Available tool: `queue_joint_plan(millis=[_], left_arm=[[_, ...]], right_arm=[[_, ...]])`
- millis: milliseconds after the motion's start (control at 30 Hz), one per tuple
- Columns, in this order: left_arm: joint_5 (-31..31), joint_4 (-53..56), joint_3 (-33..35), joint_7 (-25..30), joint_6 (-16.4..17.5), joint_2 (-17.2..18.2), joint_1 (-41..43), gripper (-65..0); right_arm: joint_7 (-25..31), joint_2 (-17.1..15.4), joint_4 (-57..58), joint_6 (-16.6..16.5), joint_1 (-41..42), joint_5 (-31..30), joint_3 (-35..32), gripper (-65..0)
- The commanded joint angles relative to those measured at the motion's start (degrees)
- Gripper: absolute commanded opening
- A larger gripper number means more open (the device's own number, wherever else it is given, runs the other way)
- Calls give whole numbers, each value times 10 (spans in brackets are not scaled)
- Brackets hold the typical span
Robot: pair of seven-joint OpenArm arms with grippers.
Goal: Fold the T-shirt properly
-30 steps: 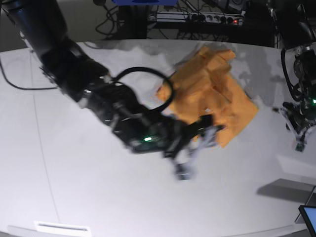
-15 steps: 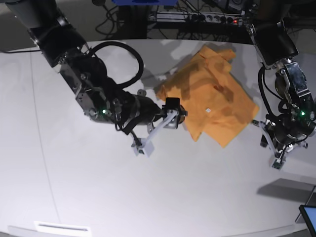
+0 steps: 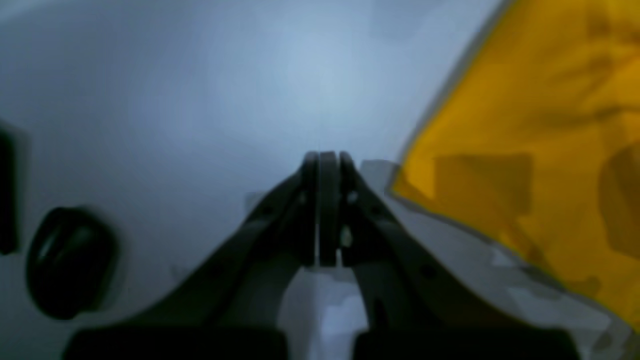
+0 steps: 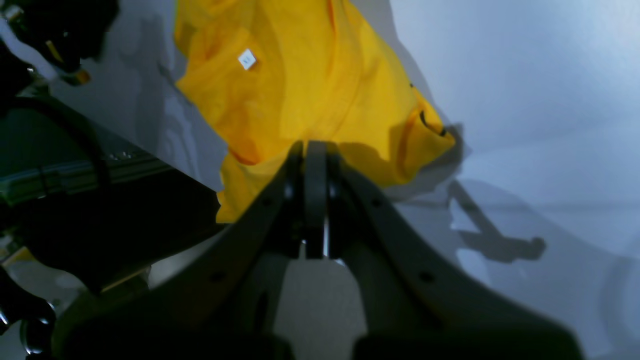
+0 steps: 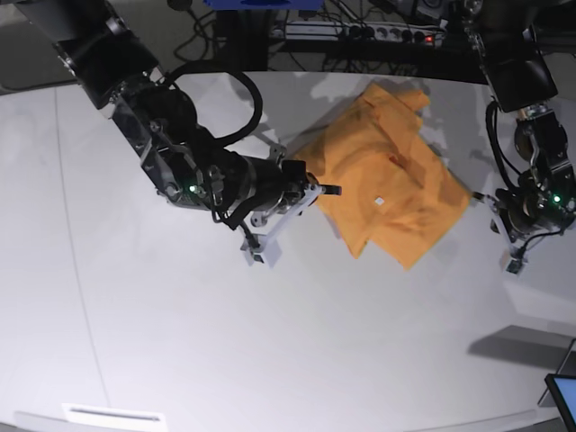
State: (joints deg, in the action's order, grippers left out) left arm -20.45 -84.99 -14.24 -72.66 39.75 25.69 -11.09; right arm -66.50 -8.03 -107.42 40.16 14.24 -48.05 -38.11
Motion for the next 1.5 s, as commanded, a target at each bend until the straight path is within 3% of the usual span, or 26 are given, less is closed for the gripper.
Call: queue_joint_plan(millis=[0,200,400,567,767,900,1033,1233,1367,1467], left_arm=[[-3,-9,-2,11,3,12,-11,-650],[-3,-9,1,11,3,-1,-10,-650],[4,-9,75,39,3,3,-10,-650],[4,-8,95,55,3,4,-7,-650],[4,19,116,56,3,4,-11,-650],[4,22,117,56,3,7,-6,-650],[4,23,117,56,3,16,-5,-650],[4,24,117,56,3,20,-4,-650],[4,23,117,56,3,20,9,-650],[4,23,117,56,3,20,13,-650]], right_arm=[[5,3,-11,-2,6,-9,3,-638],[6,3,-44,-2,-25,-10,4,-649],[3,6,-52,-2,-42,-10,1,-649],[6,8,-52,-2,-42,-10,-26,-649],[7,37,-47,-4,-40,-8,-69,-649],[11,48,-35,-58,-40,-6,-74,-649],[54,48,-16,-116,-40,-6,-74,-649],[93,50,37,-150,-39,-6,-75,-649],[123,51,74,-205,-43,-6,-75,-649],[134,48,86,-211,-52,-6,-74,-649]])
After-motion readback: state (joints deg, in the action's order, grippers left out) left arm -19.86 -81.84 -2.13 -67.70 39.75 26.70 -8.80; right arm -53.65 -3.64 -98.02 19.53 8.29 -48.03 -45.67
